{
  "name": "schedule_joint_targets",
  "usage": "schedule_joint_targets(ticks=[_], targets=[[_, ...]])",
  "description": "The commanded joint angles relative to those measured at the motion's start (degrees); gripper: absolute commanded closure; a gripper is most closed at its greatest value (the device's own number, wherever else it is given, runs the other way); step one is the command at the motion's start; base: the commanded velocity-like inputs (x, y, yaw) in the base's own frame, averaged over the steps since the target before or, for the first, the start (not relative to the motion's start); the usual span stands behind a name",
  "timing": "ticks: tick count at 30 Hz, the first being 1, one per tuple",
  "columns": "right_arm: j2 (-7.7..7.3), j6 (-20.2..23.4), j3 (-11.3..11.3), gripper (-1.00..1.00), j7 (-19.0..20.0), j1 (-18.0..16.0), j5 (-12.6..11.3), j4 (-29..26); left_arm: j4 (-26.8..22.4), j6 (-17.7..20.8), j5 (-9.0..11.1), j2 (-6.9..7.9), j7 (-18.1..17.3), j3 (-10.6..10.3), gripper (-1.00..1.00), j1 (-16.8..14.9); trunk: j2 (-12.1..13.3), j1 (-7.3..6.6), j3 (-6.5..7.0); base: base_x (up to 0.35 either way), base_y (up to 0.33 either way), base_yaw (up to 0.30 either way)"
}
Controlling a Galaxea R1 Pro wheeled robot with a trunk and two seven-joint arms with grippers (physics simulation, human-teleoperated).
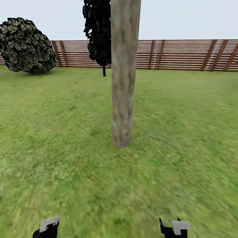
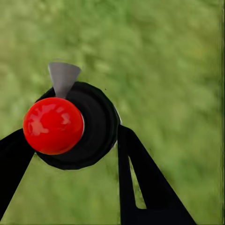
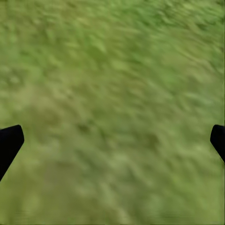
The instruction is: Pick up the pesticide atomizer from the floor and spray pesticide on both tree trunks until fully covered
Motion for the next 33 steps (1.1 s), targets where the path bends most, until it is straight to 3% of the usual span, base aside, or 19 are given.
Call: schedule_joint_targets(ticks=[1,10,33], targets=[[0.03,-0.15,-0.26,-1.0,-0.25,-0.04,0.61,0.06,0.04,-0.17,-0.15,-0.03,-0.4,0.48,1.0,-0.04,-0.01,0.02,-0.03,0.324,-0.114,-0.071],[0.09,-0.15,-0.26,-1.0,-0.25,-0.04,0.61,0.06,0.04,-0.17,-0.22,-0.03,-0.4,0.42,1.0,-0.04,-0.01,0.02,0.22,0.318,-0.12,-0.148],[0.35,-0.07,0.03,-1.0,-0.08,-0.04,0.74,0.17,0.08,-0.11,-0.53,-0.12,-0.64,0.18,1.0,-0.04,-0.01,0.02,0.23,0.283,-0.157,-0.005]])
